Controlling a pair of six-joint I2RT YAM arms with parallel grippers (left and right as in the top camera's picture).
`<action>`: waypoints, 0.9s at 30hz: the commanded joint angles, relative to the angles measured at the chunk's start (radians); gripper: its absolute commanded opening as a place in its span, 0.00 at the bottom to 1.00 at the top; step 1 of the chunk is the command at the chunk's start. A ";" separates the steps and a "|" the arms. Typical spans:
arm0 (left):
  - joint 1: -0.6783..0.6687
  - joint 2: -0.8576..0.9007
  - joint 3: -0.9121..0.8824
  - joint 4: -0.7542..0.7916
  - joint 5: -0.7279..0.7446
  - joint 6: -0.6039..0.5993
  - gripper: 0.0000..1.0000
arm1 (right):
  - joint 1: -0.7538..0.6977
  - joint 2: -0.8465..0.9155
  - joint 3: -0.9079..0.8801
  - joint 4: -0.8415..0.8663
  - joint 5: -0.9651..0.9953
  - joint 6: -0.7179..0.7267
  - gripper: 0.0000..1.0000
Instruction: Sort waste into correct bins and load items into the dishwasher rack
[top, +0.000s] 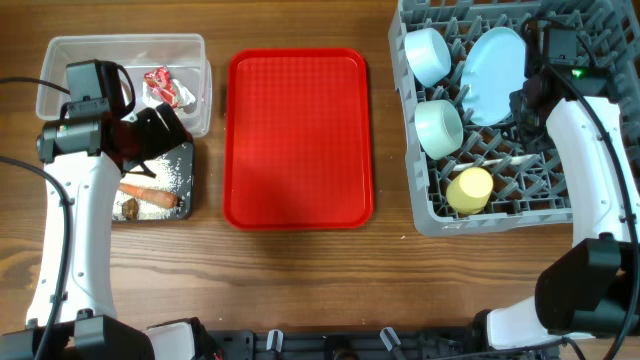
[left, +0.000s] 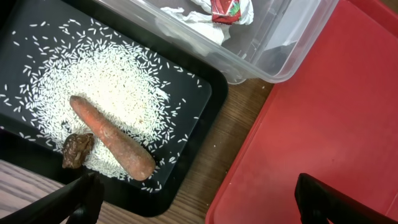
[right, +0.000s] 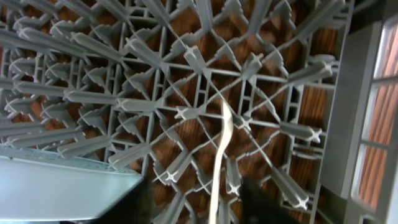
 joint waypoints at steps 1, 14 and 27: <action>0.004 0.006 0.018 0.003 0.008 0.002 1.00 | -0.002 -0.002 -0.007 0.008 0.033 -0.067 0.68; 0.004 0.007 0.018 0.003 0.008 0.002 1.00 | 0.004 -0.282 -0.007 0.071 -0.398 -0.736 1.00; 0.004 0.007 0.018 0.003 0.009 0.002 1.00 | 0.010 -0.786 -0.007 -0.154 -0.554 -0.621 1.00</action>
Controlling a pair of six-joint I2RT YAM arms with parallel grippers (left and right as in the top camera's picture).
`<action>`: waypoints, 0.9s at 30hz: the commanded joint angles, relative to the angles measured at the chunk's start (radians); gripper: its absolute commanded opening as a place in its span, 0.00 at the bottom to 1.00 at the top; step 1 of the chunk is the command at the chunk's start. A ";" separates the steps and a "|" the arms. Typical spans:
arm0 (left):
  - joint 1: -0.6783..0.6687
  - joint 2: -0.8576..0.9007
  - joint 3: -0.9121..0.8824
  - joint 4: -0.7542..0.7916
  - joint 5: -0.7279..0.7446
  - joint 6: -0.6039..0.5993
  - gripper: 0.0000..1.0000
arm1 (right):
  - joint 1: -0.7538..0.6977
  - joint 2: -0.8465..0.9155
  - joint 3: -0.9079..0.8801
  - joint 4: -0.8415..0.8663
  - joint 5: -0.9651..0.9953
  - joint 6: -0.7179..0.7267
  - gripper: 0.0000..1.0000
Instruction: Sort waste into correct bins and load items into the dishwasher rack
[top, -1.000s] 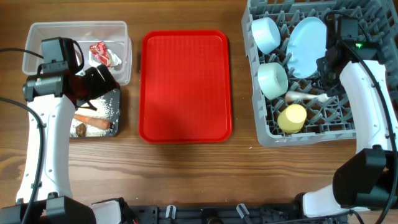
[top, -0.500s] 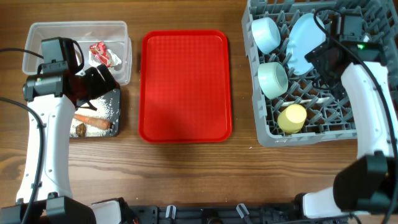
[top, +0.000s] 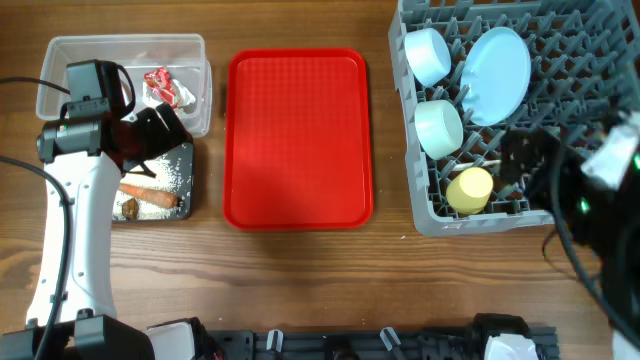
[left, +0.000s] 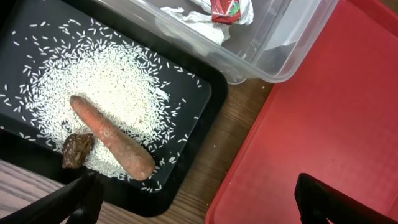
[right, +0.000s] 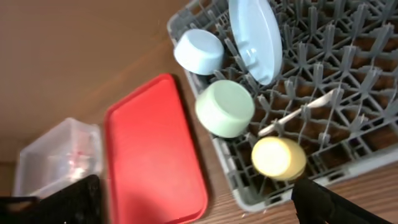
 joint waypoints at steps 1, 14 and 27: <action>0.004 0.007 0.018 0.003 0.008 0.002 1.00 | 0.004 -0.068 -0.001 -0.048 0.027 0.034 1.00; 0.004 0.006 0.018 0.003 0.008 0.002 1.00 | 0.004 -0.161 -0.114 0.014 0.193 -0.133 1.00; 0.004 0.007 0.018 0.003 0.008 0.002 1.00 | 0.004 -0.674 -0.962 0.697 0.068 -0.399 1.00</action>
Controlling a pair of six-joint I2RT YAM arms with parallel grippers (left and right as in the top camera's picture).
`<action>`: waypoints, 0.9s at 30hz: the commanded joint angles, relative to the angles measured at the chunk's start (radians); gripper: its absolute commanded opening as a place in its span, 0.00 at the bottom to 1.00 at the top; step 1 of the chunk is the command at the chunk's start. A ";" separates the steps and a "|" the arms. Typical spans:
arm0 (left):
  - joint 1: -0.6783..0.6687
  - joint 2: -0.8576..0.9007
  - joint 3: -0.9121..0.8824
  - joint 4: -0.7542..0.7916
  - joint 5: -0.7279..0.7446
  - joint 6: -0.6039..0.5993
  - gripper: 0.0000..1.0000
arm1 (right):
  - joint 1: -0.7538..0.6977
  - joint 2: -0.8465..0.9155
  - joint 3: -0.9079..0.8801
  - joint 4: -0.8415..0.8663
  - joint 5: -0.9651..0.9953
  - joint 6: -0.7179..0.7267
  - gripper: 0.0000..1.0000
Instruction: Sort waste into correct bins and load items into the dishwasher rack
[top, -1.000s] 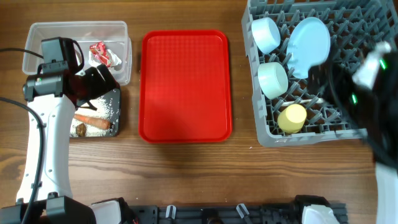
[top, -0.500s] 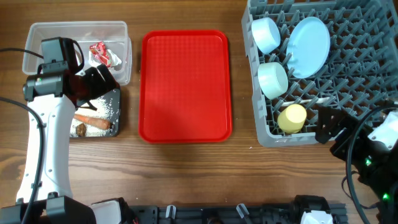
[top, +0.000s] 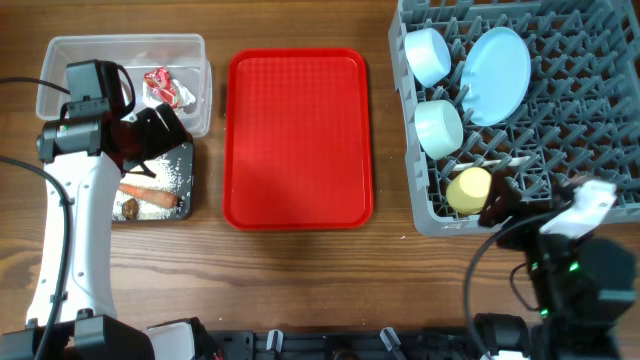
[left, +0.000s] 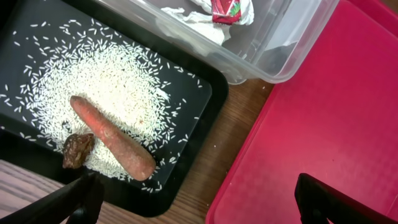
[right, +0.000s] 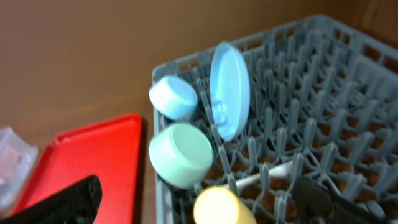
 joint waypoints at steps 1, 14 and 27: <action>0.004 0.007 0.018 0.003 0.008 0.002 1.00 | 0.005 -0.142 -0.222 0.127 -0.062 -0.094 1.00; 0.004 0.007 0.018 0.003 0.008 0.002 1.00 | 0.072 -0.367 -0.617 0.488 -0.029 -0.113 1.00; 0.004 0.007 0.018 0.003 0.008 0.002 1.00 | 0.072 -0.363 -0.677 0.629 0.011 -0.110 1.00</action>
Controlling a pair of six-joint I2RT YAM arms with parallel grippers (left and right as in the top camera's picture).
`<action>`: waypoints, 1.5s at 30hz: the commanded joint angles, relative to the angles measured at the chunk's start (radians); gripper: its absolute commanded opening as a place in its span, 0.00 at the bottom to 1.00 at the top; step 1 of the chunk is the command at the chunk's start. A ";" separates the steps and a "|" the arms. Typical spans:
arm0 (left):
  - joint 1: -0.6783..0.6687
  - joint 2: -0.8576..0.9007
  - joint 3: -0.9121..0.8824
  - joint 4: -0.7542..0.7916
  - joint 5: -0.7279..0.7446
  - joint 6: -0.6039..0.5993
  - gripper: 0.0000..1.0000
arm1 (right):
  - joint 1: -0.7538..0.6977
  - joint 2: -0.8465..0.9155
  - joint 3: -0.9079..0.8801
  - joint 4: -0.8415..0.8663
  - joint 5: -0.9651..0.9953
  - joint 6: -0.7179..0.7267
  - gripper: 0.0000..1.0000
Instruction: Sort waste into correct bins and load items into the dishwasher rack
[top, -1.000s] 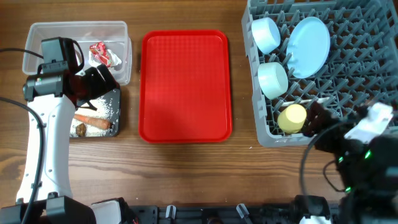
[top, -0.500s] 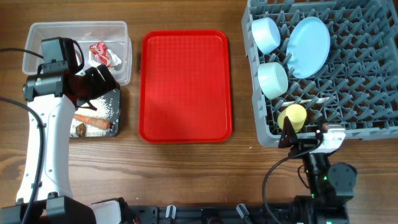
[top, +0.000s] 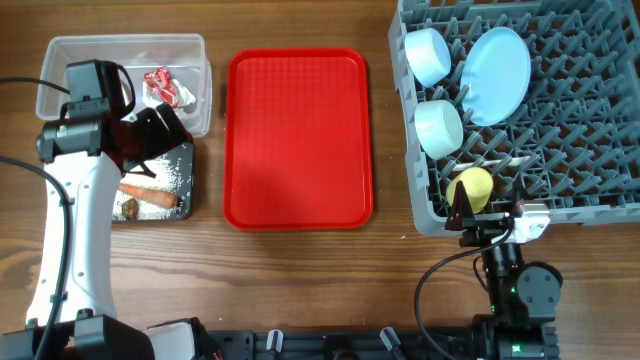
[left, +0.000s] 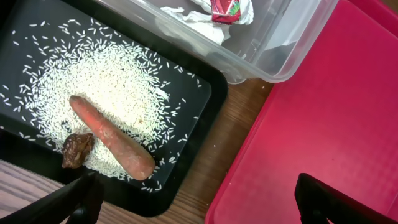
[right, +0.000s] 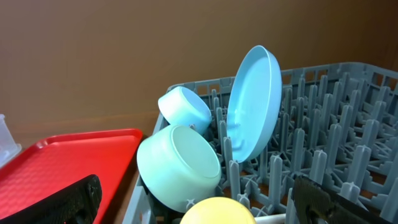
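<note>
The grey dishwasher rack holds a blue bowl, a blue plate, a green bowl, a yellow cup and a white utensil. My right gripper sits low at the rack's front edge, open and empty, facing the green bowl and plate. My left gripper hangs open over the black tray, which holds rice, a carrot and a brown lump. The clear bin holds a red wrapper and crumpled paper.
A red serving tray lies bare in the middle, between the bins and the rack. The right arm's base is at the front edge of the wooden table. The left arm runs along the left side.
My right gripper has moved left and come down close against the rack's front edge, now looking level across the dishes. The left gripper and all objects are where they were.
My right gripper was deep in the rack's back right, near the white utensil. Then it was above the rack's front right corner, then in front of the rack, and now low at its front edge. The left gripper stayed open over the black tray throughout.
</note>
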 joint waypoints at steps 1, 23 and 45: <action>0.004 0.007 0.018 0.003 0.008 0.002 1.00 | 0.007 -0.010 -0.005 0.005 0.021 -0.018 1.00; 0.001 -0.058 0.014 -0.012 0.006 0.002 1.00 | 0.007 -0.010 -0.005 0.005 0.020 -0.018 1.00; -0.084 -0.956 -1.004 1.069 0.270 0.159 1.00 | 0.007 -0.010 -0.005 0.005 0.020 -0.018 1.00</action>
